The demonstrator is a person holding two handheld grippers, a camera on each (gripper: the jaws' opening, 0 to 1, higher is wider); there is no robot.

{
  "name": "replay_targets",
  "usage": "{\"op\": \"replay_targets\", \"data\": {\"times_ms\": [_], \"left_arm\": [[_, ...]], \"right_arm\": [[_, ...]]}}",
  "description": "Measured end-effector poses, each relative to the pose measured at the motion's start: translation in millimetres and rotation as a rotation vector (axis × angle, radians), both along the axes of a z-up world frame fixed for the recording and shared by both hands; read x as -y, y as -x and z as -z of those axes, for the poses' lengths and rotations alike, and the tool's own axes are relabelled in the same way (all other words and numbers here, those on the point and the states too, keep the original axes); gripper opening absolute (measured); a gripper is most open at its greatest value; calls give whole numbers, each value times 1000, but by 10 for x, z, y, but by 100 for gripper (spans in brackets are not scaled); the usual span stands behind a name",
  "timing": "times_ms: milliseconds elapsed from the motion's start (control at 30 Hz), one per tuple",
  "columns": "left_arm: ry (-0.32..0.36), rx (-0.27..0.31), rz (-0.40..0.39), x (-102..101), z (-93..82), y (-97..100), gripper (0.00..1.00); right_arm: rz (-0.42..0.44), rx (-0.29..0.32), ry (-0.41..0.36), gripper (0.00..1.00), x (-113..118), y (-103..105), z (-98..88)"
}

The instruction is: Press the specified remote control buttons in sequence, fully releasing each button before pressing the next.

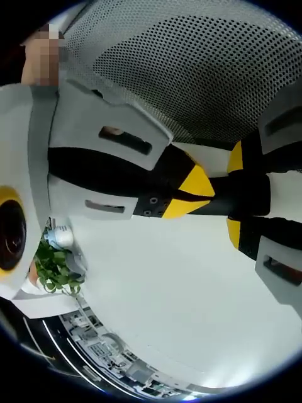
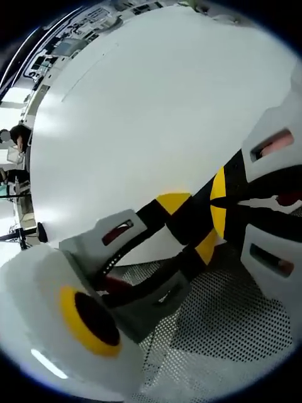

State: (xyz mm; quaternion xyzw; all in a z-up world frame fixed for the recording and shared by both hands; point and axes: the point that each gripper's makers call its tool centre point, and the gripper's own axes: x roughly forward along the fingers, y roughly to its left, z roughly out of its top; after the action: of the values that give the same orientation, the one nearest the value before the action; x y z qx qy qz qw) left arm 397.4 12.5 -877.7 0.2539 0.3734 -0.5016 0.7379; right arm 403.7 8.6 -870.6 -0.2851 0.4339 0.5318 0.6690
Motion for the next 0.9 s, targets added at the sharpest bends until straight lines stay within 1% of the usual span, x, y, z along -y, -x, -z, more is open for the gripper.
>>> {"op": "replay_targets", "data": {"times_ms": [100, 367, 500, 633, 733, 800, 900], "left_arm": [[0, 0, 0, 1, -1, 0, 25], [-1, 2, -2, -1, -6, 4, 25], [0, 1, -5, -3, -5, 5, 25], [-1, 0, -6, -2, -4, 4, 25], [-2, -2, -7, -3, -5, 3, 25], [-2, -3, -11, -4, -4, 2, 25], [-2, -2, -11, -4, -5, 4, 25]], "right_arm": [[4, -7, -4, 0, -3, -15, -1], [79, -68, -5, 0, -1, -43, -3], [75, -62, -5, 0, -2, -34, 0], [36, -23, 8, 0, -9, -20, 6], [25, -12, 4, 0, -10, -25, 9], [28, -14, -6, 0, -12, -32, 7], [78, -54, -11, 0, -9, -33, -1]]}}
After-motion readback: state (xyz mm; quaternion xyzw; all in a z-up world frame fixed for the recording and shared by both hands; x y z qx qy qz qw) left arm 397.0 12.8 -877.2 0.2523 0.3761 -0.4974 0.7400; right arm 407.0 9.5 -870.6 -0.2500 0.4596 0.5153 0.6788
